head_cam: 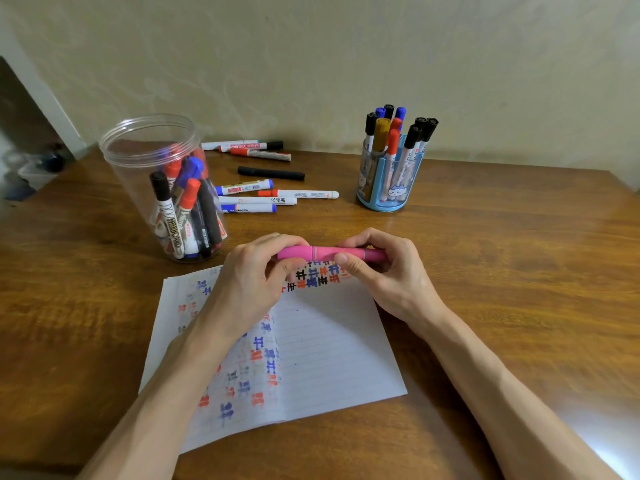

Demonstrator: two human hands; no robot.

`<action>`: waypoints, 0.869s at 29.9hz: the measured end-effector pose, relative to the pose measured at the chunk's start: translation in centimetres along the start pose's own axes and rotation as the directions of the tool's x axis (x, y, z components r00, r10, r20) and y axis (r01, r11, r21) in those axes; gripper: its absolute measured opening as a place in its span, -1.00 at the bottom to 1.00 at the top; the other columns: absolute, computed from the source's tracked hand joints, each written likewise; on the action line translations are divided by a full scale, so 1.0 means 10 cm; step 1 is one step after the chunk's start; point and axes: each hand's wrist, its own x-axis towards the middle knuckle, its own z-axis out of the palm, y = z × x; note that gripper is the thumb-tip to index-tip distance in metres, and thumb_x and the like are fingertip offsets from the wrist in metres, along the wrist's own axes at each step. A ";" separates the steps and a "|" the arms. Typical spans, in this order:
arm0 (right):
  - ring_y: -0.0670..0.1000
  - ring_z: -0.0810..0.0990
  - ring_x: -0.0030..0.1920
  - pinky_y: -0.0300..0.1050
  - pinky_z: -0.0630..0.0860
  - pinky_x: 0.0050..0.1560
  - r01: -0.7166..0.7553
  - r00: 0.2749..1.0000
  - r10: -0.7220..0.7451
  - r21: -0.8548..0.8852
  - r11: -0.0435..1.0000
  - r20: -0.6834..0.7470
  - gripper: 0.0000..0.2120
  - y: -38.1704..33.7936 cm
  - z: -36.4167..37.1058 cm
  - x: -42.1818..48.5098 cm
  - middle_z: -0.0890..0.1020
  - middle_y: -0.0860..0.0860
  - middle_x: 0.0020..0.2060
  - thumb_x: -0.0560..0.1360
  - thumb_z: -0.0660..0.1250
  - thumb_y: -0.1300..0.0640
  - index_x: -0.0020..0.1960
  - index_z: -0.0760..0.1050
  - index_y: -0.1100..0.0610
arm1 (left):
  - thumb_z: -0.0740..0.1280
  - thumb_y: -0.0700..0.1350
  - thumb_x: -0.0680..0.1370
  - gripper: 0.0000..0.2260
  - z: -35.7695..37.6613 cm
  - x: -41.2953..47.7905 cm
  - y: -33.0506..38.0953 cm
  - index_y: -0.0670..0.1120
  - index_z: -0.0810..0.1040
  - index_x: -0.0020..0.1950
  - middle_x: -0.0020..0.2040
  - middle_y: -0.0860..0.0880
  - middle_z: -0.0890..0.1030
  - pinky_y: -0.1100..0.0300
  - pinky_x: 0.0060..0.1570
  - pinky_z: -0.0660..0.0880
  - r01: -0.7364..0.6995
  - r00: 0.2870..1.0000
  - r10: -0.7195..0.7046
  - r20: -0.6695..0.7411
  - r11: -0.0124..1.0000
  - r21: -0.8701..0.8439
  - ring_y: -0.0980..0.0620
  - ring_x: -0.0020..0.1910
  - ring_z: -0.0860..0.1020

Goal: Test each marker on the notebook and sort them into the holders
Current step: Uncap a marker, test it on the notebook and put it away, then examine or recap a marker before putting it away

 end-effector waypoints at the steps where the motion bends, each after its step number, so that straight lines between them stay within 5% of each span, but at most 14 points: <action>1: -0.08 0.73 -0.13 -0.28 0.60 -0.18 -0.001 1.000 0.001 0.007 1.000 0.004 -0.84 -0.01 -0.01 0.00 0.74 -0.02 -0.12 0.55 0.51 0.09 0.03 0.64 0.16 | 0.41 -0.18 0.59 -0.77 0.00 0.00 0.01 -0.08 0.64 0.24 -0.03 0.16 0.61 0.26 -0.14 0.58 0.007 1.000 -0.007 -0.001 1.000 -0.014 0.14 -0.14 0.63; 7: -0.05 0.73 -0.09 -0.23 0.62 -0.20 -0.021 0.999 0.019 0.030 0.999 0.044 -0.84 -0.08 -0.15 0.04 0.74 0.00 -0.10 0.55 0.50 0.10 0.06 0.65 0.16 | 0.35 0.08 0.54 -0.65 -0.05 0.00 0.08 0.03 0.56 0.31 -0.02 0.21 0.63 0.23 -0.01 0.62 0.040 0.999 -0.037 0.028 0.991 -0.126 0.14 0.02 0.65; 10: 0.00 0.75 0.00 -0.11 0.70 -0.09 -0.027 0.999 0.026 0.041 0.999 0.028 -0.81 -0.09 -0.17 0.04 0.76 -0.04 -0.04 0.52 0.51 0.05 0.07 0.68 0.11 | 0.44 -0.03 0.55 -0.58 -0.07 0.01 0.10 0.00 0.44 0.38 0.00 0.14 0.68 0.28 0.04 0.60 0.087 0.996 -0.092 -0.017 0.974 -0.207 0.13 0.05 0.66; 14: -0.05 0.74 0.00 -0.19 0.67 -0.08 -0.039 0.999 0.038 0.025 0.999 0.017 -0.79 -0.08 -0.14 0.04 0.76 -0.09 -0.03 0.51 0.53 0.07 0.10 0.70 0.14 | 0.47 -0.03 0.53 -0.73 -0.10 0.02 0.11 -0.05 0.55 0.18 0.00 0.12 0.69 -0.01 0.01 0.62 0.109 0.992 -0.120 -0.029 0.960 -0.258 0.05 0.06 0.67; 16: -0.06 0.74 0.02 -0.18 0.68 -0.07 -0.048 0.998 0.047 0.026 0.998 0.033 -0.76 -0.09 -0.13 0.03 0.76 -0.12 -0.01 0.49 0.54 0.06 0.11 0.69 0.12 | 0.46 -0.02 0.53 -0.74 -0.12 0.02 0.12 -0.05 0.57 0.17 0.03 0.11 0.67 -0.01 0.02 0.63 0.111 0.991 -0.126 -0.037 0.954 -0.279 0.04 0.07 0.66; 20: -0.02 0.73 0.07 -0.05 0.71 0.05 -0.046 0.992 0.043 0.027 0.999 0.121 -0.65 -0.14 -0.03 0.04 0.75 -0.06 0.05 0.47 0.55 0.05 0.22 0.66 0.11 | 0.46 -0.07 0.53 -0.74 -0.25 0.00 0.19 -0.10 0.60 0.19 0.06 0.04 0.68 0.19 0.08 0.63 0.100 0.984 -0.145 -0.103 0.929 -0.356 0.09 0.11 0.65; 26: -0.12 0.70 0.11 -0.01 0.68 0.16 0.070 0.940 -0.017 -0.144 0.987 0.341 -0.55 -0.42 0.41 0.17 0.70 -0.09 0.17 0.51 0.57 0.05 0.36 0.59 0.04 | 0.49 -0.18 0.52 -0.62 -0.72 -0.29 0.23 -0.13 0.51 0.31 0.12 -0.05 0.68 0.08 0.14 0.61 0.062 0.951 -0.193 -0.243 0.885 -0.461 -0.07 0.16 0.66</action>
